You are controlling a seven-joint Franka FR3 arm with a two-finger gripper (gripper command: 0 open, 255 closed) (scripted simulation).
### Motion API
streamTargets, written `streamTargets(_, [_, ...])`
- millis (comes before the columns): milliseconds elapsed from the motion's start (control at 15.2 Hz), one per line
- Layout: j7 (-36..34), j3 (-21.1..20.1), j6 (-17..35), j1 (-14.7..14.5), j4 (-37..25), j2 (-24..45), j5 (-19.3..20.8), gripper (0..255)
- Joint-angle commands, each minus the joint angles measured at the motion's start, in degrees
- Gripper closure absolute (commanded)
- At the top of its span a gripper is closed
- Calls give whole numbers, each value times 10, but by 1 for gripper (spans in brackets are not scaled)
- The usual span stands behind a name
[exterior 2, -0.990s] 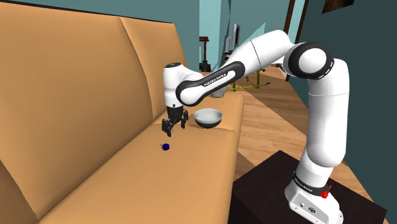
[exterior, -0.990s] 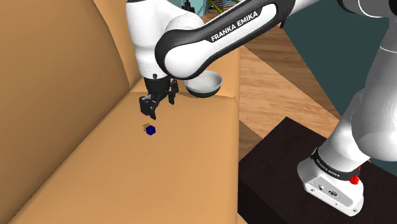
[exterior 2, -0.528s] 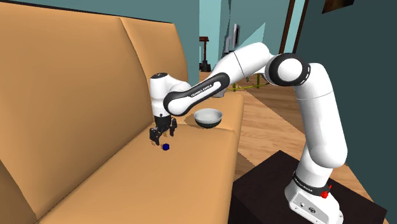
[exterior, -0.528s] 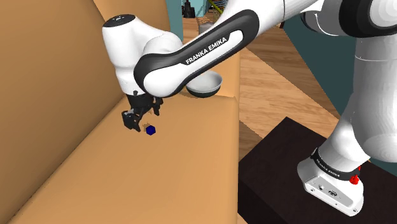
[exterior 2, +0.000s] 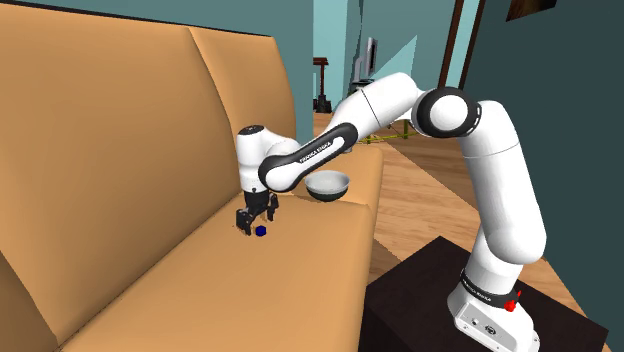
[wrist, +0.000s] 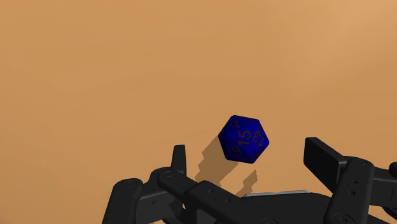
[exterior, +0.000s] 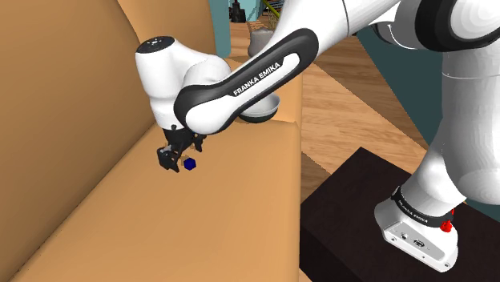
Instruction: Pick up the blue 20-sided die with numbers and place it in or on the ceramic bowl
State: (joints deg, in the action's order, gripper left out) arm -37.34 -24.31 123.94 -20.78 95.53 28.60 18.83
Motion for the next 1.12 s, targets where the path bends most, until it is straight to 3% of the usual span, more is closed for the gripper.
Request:
streamTargets(0, [0, 0, 1, 0, 0, 1, 0, 0])
streamTargets(264, [0, 0, 1, 0, 0, 1, 0, 0])
streamTargets(330, [0, 0, 1, 0, 0, 1, 0, 255])
streamTargets(1056, [3, -2, -11, 1, -6, -6, -4, 255])
